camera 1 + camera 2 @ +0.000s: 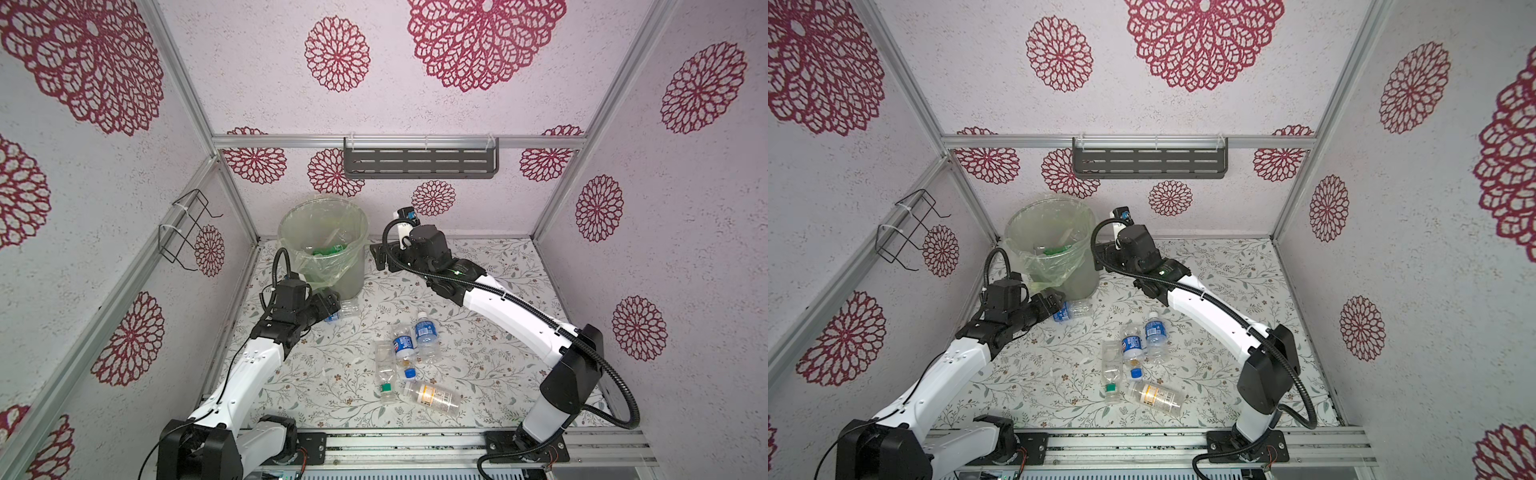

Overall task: Throw the plastic bottles in the bin
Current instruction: Throw the plastic bottle into the trash bin, then pick up the plastic bottle from the center of the table.

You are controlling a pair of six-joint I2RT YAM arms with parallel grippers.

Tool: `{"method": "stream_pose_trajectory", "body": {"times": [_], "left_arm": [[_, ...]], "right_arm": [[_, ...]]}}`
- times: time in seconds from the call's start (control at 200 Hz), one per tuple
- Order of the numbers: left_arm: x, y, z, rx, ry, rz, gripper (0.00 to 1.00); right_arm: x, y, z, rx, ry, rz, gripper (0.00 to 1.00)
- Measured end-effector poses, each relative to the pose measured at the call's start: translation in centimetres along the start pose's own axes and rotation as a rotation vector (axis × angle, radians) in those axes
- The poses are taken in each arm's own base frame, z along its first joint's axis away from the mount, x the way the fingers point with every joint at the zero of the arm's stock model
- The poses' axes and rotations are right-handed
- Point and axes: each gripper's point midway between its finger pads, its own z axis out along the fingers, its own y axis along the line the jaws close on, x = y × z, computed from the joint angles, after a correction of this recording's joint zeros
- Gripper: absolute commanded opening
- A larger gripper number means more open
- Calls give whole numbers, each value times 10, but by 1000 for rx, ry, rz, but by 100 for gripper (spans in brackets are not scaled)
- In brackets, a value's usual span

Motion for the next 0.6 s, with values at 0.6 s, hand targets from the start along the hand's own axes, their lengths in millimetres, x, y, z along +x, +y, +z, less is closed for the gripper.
{"method": "stream_pose_trajectory", "body": {"times": [0.6], "left_arm": [[64,-27,20,46,131,-22,97]], "right_arm": [[55,-64,-24,95,76,145,99]]}}
